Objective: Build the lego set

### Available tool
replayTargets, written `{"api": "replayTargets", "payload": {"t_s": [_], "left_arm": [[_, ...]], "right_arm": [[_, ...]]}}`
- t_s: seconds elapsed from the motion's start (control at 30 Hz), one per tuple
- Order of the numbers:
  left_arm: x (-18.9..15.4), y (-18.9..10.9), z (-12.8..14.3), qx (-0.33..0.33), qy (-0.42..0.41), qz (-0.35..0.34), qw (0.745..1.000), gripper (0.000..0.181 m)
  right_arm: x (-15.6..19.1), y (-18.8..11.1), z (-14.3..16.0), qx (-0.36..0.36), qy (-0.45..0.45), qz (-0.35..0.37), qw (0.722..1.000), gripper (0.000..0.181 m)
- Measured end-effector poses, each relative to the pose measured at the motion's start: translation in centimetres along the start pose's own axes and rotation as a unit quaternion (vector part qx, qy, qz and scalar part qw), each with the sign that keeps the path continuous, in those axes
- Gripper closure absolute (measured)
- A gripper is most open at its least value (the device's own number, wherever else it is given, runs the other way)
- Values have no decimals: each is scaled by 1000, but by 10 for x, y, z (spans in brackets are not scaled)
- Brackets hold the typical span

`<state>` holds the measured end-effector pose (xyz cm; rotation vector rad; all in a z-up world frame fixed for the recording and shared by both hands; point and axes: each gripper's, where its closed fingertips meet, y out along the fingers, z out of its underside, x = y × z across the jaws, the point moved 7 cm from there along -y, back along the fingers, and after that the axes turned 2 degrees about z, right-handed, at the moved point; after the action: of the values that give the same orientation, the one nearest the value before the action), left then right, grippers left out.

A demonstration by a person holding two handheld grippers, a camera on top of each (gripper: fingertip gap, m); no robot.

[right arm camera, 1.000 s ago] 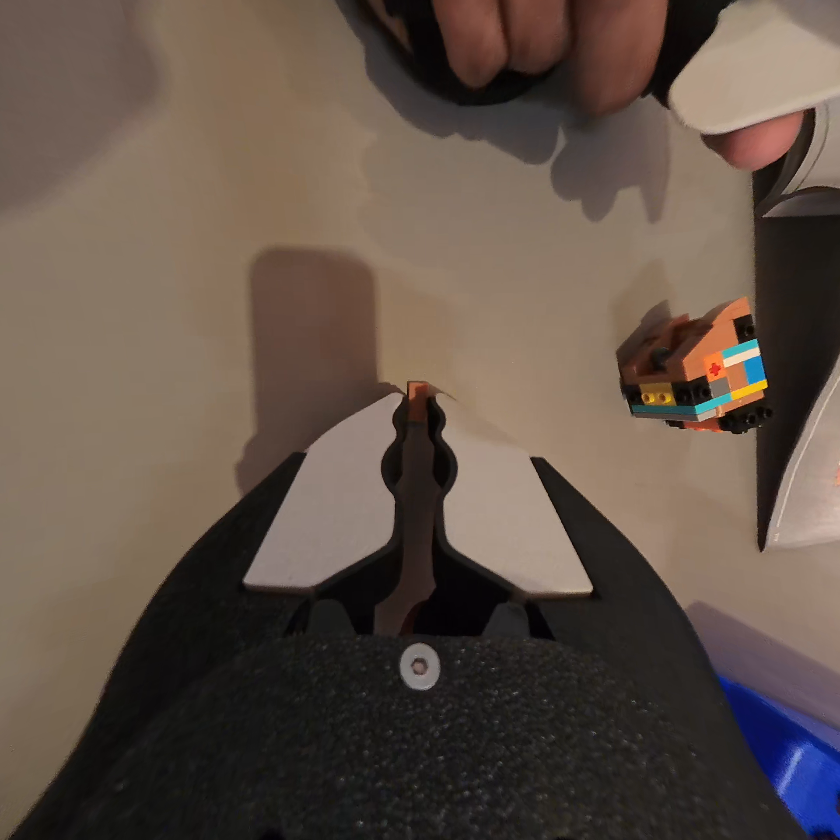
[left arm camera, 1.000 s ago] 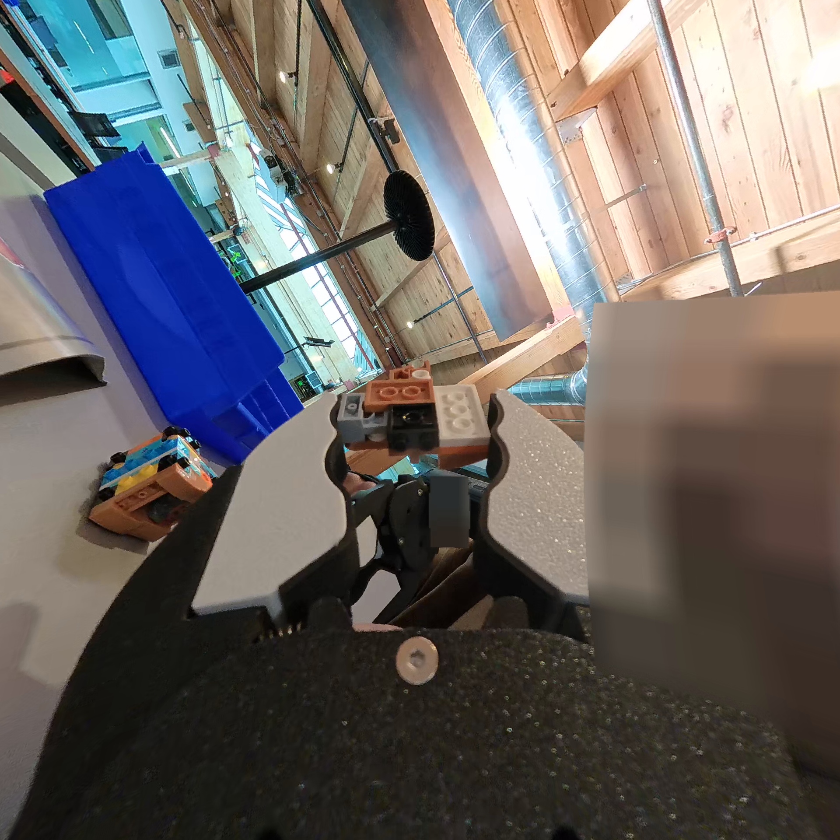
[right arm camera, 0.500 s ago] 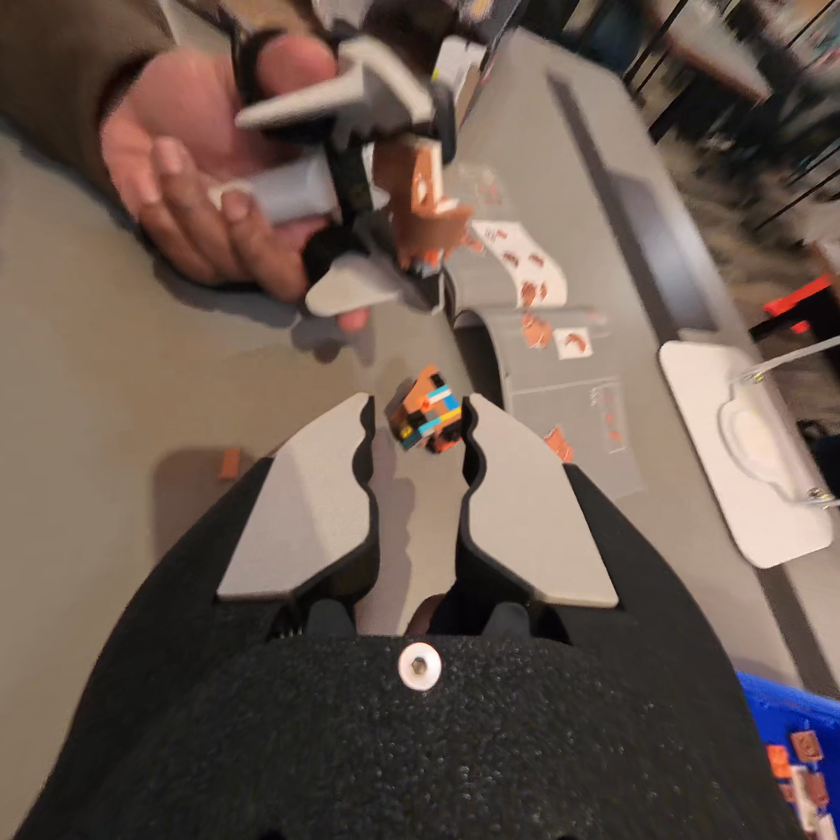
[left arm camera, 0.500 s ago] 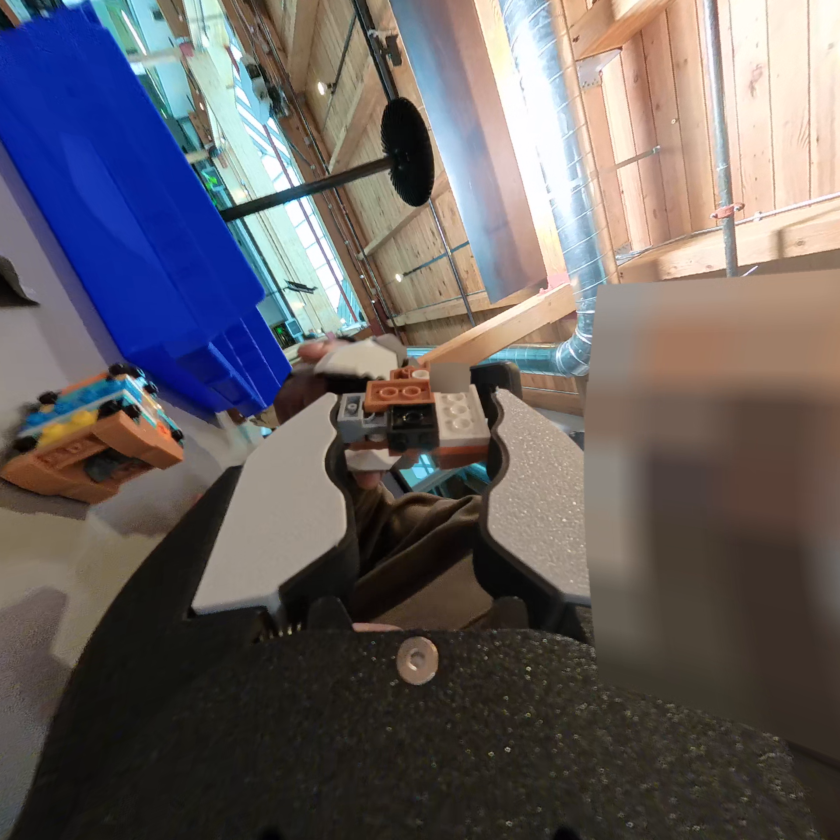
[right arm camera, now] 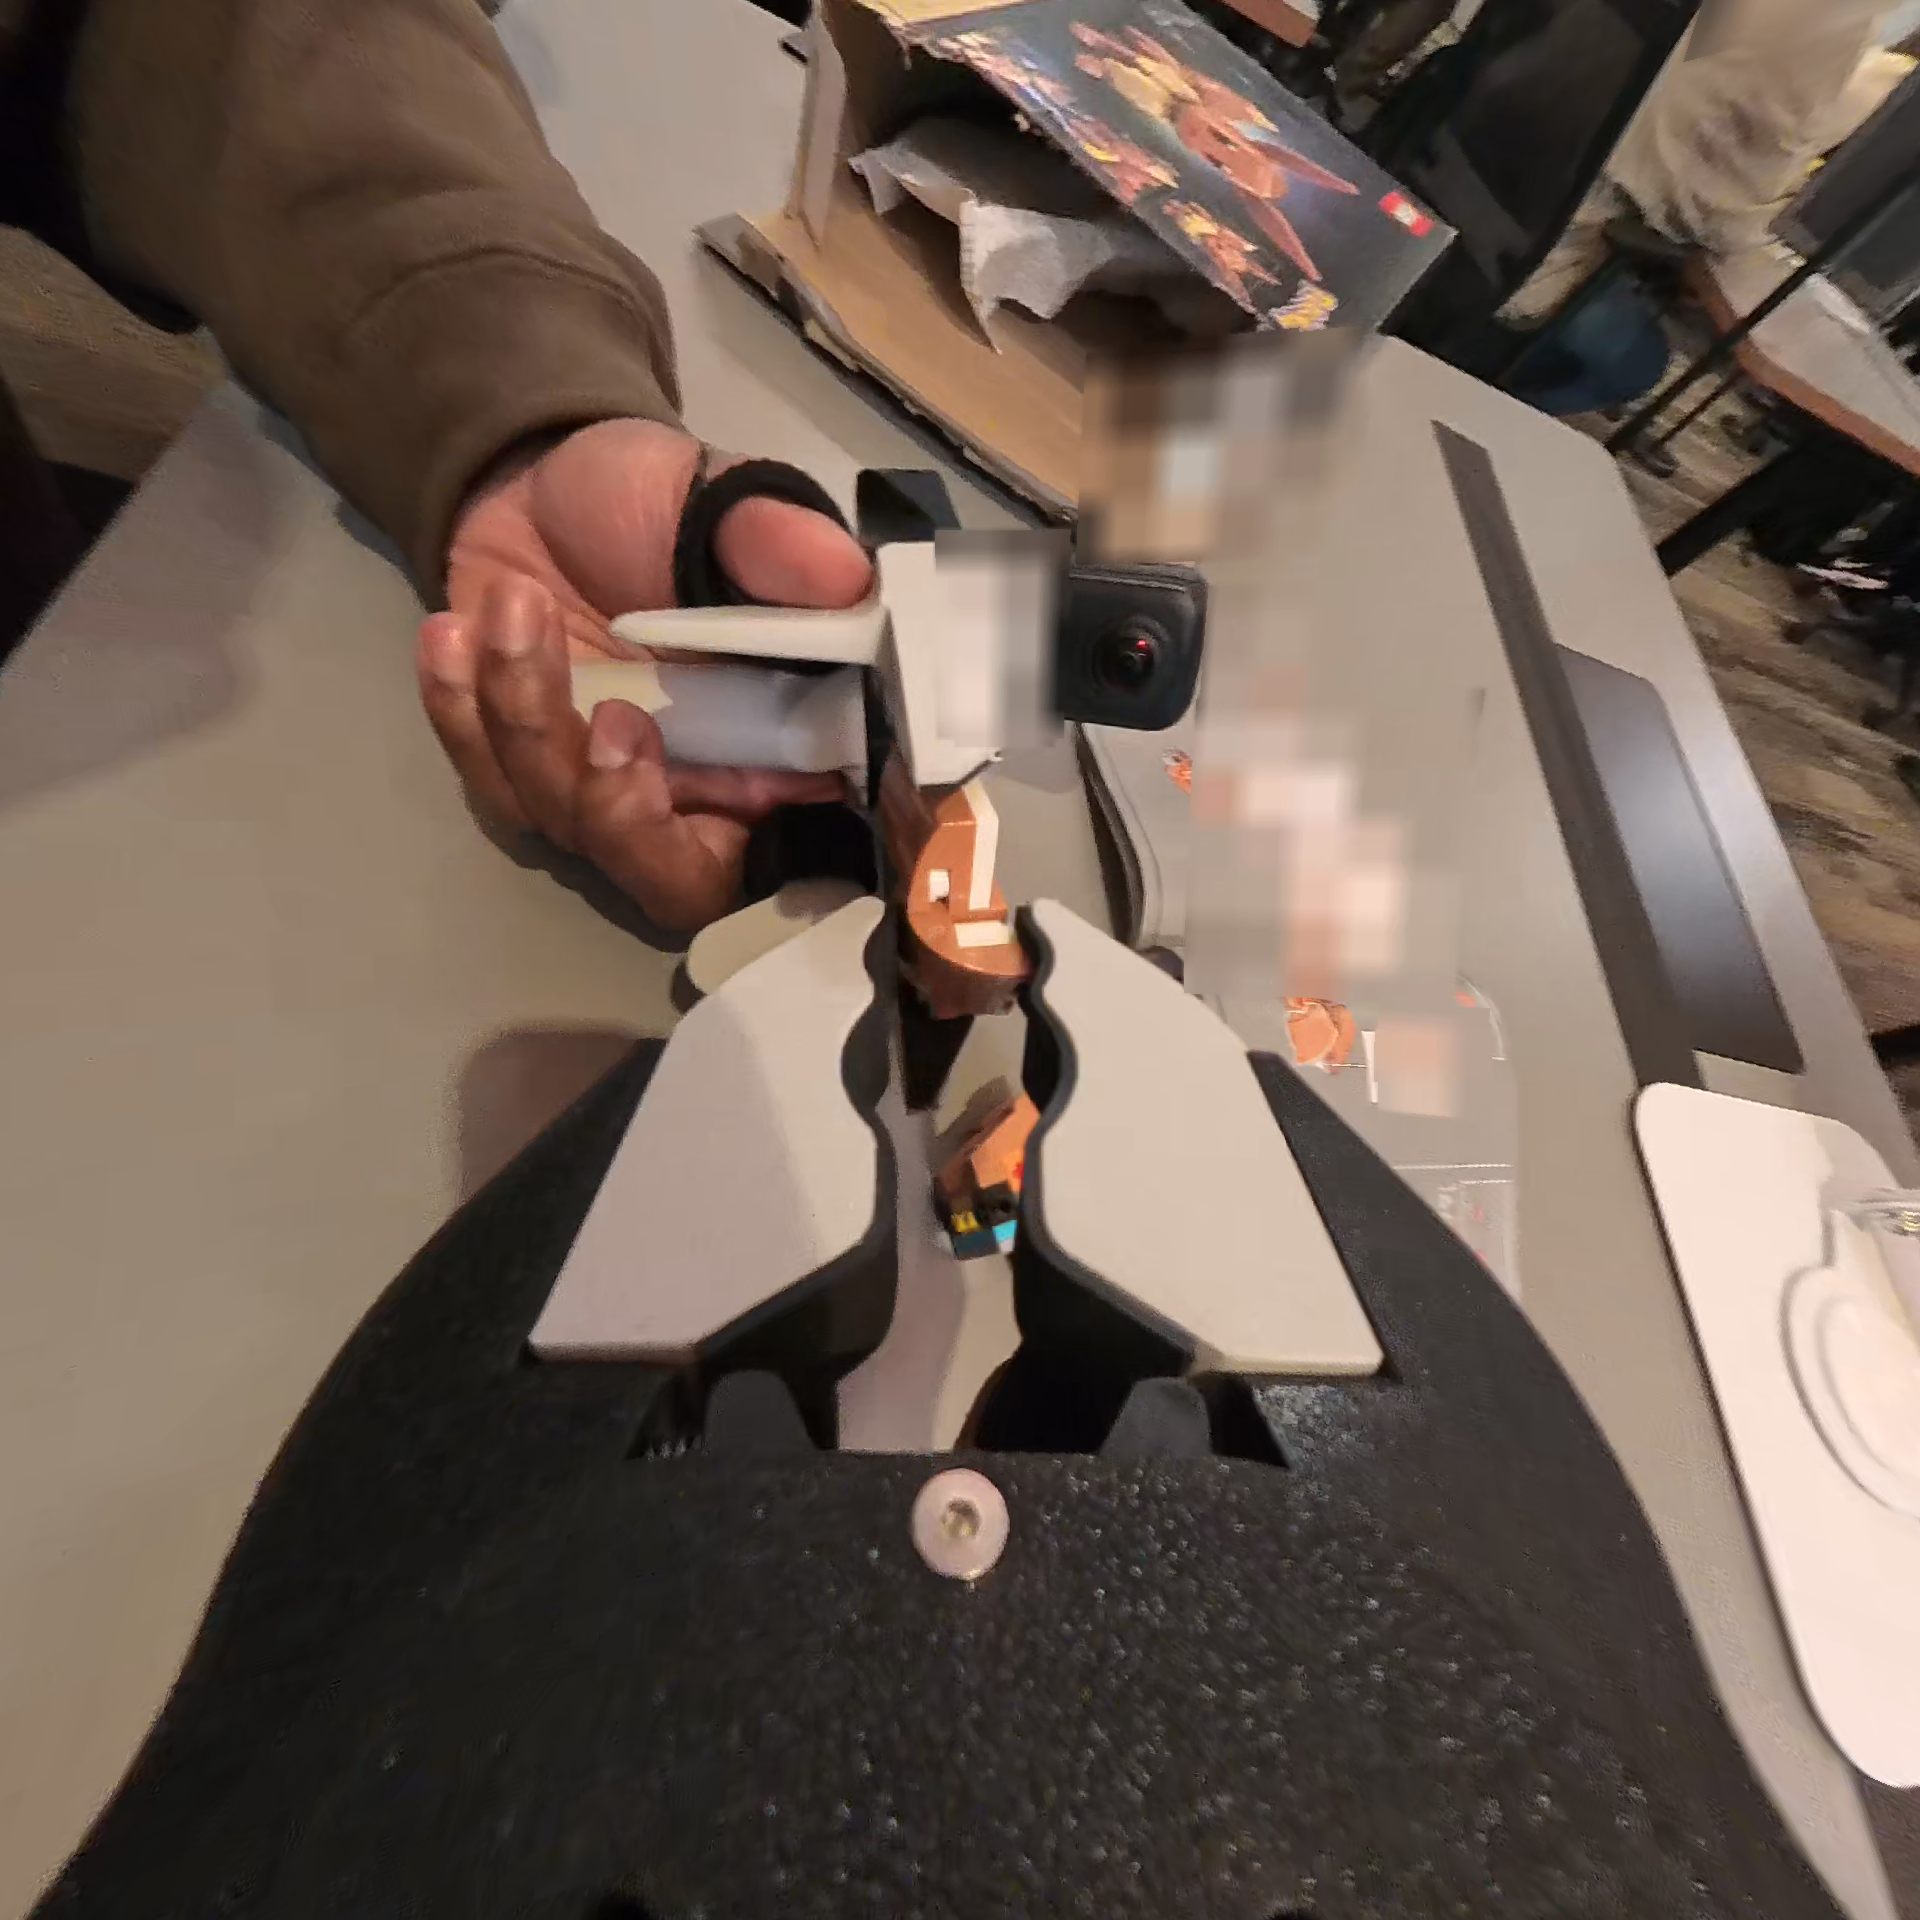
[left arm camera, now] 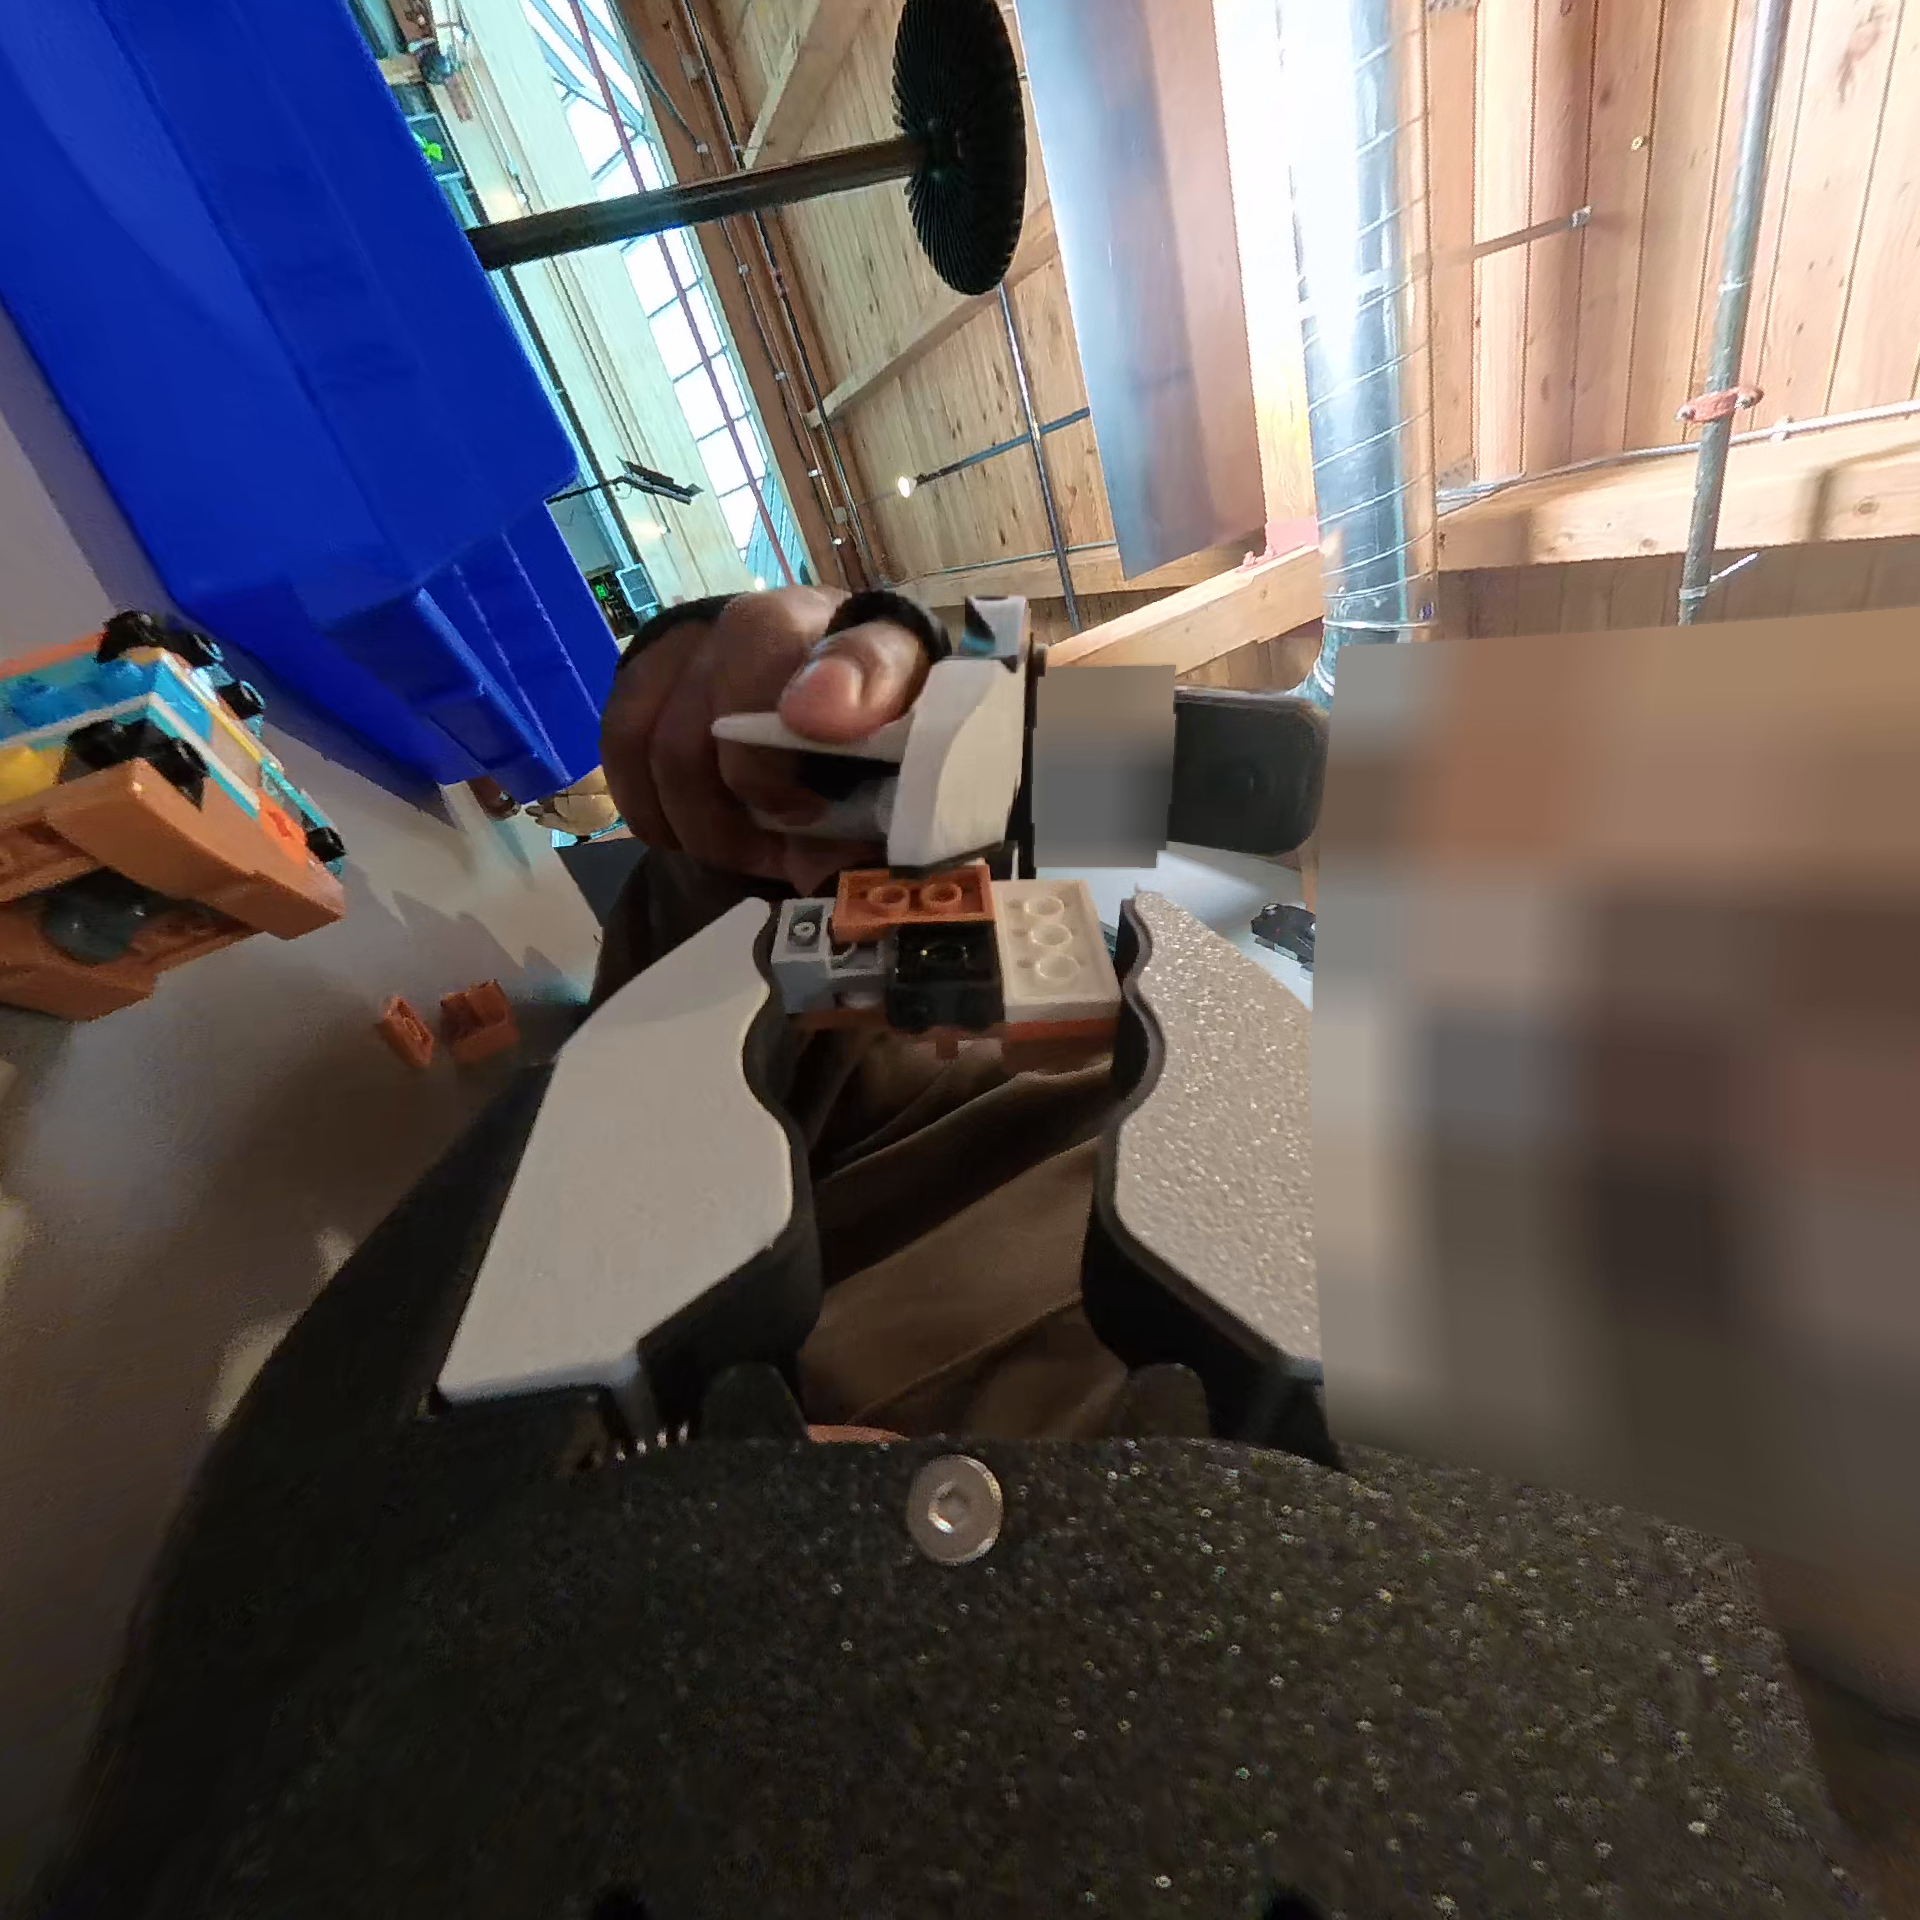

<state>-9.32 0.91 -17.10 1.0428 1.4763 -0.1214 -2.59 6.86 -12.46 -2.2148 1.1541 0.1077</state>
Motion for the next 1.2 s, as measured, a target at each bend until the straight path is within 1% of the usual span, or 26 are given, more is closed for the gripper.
{"api": "replayTargets", "payload": {"t_s": [0.1, 0.2, 0.3, 0.37, 0.4, 0.43, 0.47, 0.53, 0.57, 0.6, 0.63, 0.67, 0.77, 0.83, 0.93, 1.0, 1.03, 1.07, 1.2], "left_arm": [[-2, -1, -2, 6, 24, -17, 1000, 119], [-6, -3, -7, 8, 74, -42, 996, 109], [-15, -9, -16, 5, 161, -71, 984, 102], [-25, -13, -23, 12, 250, -93, 964, 100], [-30, -14, -25, 20, 314, -110, 943, 100], [-35, -15, -24, 35, 388, -130, 912, 100], [-38, -14, -21, 60, 465, -150, 870, 98], [-37, -10, -7, 140, 599, -179, 768, 95], [-34, -9, 1, 178, 651, -184, 715, 93], [-31, -8, 9, 203, 692, -183, 668, 91], [-28, -6, 16, 218, 718, -173, 638, 89], [-26, -5, 23, 232, 731, -159, 622, 89], [-23, -2, 28, 232, 753, -151, 596, 89], [-21, -3, 30, 240, 760, -151, 585, 91], [-19, -4, 38, 258, 773, -135, 563, 100], [-18, -4, 41, 262, 782, -129, 551, 111], [-18, -4, 41, 258, 785, -135, 547, 115], [-18, -4, 40, 255, 786, -139, 546, 123], [-16, -5, 39, 264, 775, -146, 555, 125]], "right_arm": [[1, 0, 4, -9, 33, -10, 999, 164], [-1, -4, 8, -23, 90, -23, 995, 164], [-1, -9, 13, -40, 167, -40, 984, 164], [-1, -11, 18, -58, 251, -66, 964, 164], [0, -12, 20, -73, 301, -85, 947, 164], [1, -13, 22, -90, 351, -110, 926, 164], [2, -13, 24, -106, 395, -136, 902, 164], [5, -14, 28, -126, 457, -173, 864, 164], [6, -13, 30, -131, 474, -182, 852, 164], [8, -13, 33, -133, 484, -188, 844, 164], [10, -12, 34, -131, 492, -192, 839, 164], [13, -11, 36, -129, 500, -197, 834, 164], [21, -7, 36, -122, 515, -226, 818, 164], [27, -4, 33, -119, 518, -245, 811, 164], [32, 0, 31, -120, 526, -261, 801, 164], [32, 2, 32, -123, 534, -267, 793, 164], [33, 3, 32, -125, 539, -270, 788, 164], [33, 3, 33, -125, 542, -274, 784, 164], [33, 5, 34, -125, 543, -274, 784, 163]]}}
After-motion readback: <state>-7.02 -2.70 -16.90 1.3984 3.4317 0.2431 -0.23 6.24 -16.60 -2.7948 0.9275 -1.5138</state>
